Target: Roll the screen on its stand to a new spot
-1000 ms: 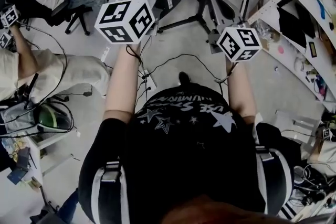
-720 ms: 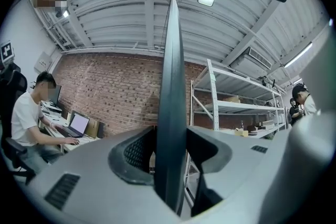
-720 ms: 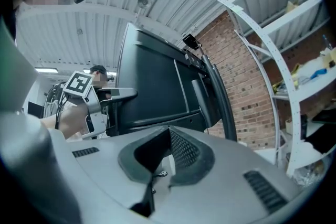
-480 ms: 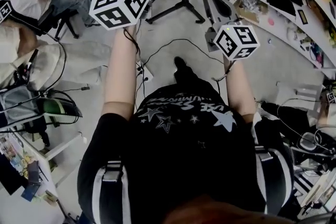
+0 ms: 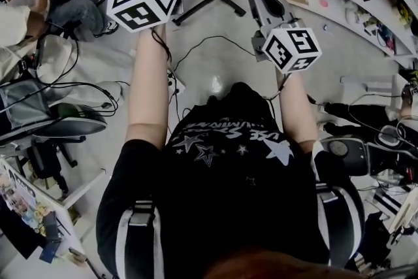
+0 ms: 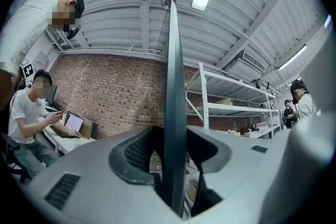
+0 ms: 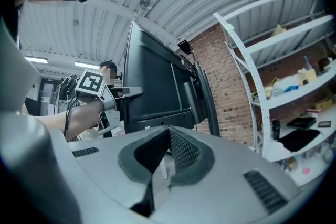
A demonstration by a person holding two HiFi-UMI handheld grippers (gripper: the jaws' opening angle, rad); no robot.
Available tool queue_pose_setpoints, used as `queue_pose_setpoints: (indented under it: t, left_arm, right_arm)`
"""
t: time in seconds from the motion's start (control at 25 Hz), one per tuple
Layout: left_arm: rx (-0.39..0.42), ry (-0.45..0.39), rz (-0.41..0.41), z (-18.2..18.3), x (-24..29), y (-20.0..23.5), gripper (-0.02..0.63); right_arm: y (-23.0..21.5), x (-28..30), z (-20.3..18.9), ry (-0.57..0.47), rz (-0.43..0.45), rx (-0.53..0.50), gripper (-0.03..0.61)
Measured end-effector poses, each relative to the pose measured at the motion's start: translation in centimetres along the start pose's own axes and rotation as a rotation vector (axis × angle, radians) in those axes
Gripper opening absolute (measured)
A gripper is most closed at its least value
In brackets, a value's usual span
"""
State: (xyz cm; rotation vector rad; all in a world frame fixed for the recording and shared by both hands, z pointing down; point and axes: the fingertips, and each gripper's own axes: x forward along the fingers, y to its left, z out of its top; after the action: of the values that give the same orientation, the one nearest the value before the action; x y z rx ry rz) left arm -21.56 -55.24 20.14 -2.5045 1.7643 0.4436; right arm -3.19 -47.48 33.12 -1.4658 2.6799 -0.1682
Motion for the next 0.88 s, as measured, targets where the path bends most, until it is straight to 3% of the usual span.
queue_pose_setpoints:
  t: [0.44,0.88]
  left_arm:
    - [-0.012,0.005,0.027,-1.4,-0.2,-4.3,0.199]
    - [-0.008,-0.016,0.01,-0.1,-5.2,-8.1,0.199]
  right_arm:
    - [-3.9,-4.4,0.5,0.016,0.015,0.001,0.006]
    - [-2.8,-10.2,0.5,0.025,0.024,-0.001,0.006]
